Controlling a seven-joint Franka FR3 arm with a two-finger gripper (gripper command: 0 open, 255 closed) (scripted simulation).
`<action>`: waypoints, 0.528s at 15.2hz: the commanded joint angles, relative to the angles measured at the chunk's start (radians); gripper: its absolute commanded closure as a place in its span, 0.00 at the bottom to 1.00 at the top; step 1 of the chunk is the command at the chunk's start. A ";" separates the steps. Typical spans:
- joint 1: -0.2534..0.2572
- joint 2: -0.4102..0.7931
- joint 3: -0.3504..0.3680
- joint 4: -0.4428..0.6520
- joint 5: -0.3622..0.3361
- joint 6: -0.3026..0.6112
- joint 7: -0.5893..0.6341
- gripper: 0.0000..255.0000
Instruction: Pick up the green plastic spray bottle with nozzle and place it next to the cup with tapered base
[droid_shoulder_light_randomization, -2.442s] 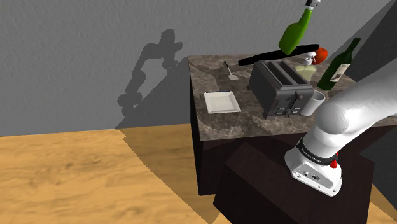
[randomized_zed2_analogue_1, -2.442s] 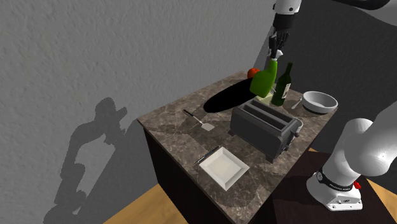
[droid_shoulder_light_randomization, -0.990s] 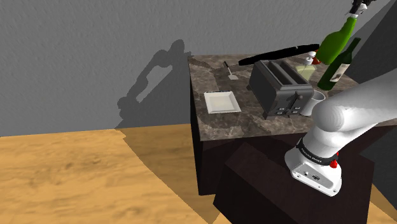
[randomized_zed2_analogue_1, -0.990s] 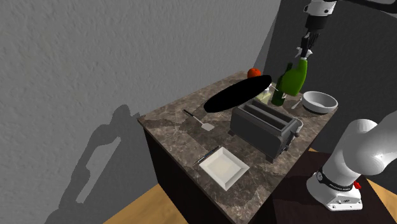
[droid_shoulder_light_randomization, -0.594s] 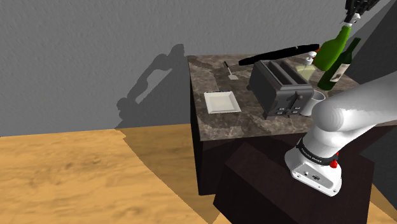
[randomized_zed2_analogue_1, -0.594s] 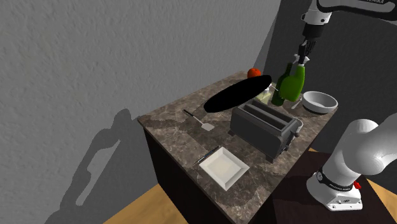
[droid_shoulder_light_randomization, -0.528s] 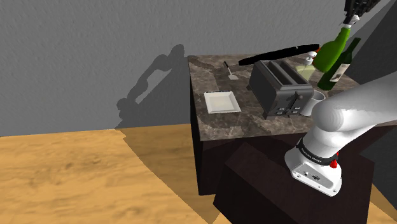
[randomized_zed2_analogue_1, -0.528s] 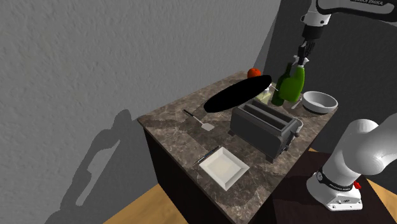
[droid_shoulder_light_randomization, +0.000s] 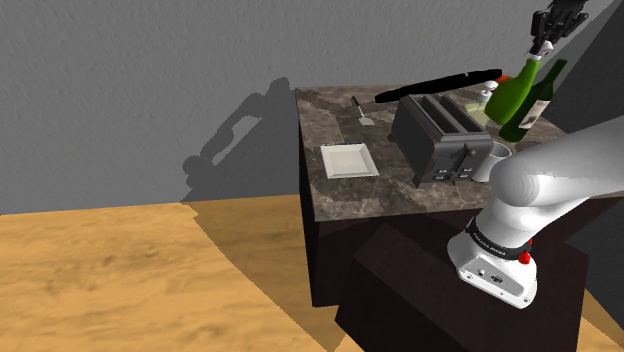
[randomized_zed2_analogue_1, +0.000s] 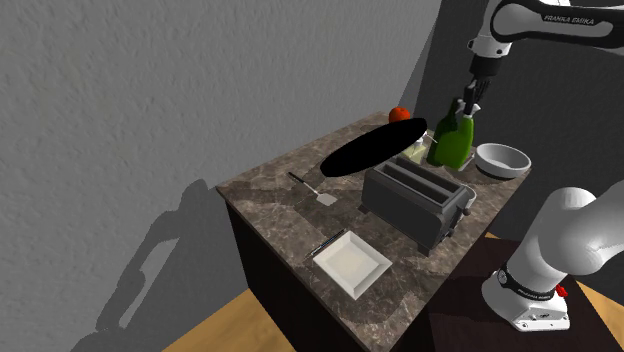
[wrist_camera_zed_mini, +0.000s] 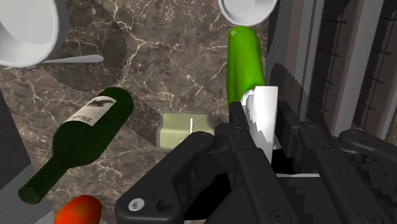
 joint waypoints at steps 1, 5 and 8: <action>-0.002 -0.004 -0.004 -0.030 -0.004 0.027 0.001 1.00; -0.006 -0.014 -0.011 -0.090 -0.011 0.078 0.006 1.00; -0.010 -0.018 -0.017 -0.134 -0.017 0.117 0.009 1.00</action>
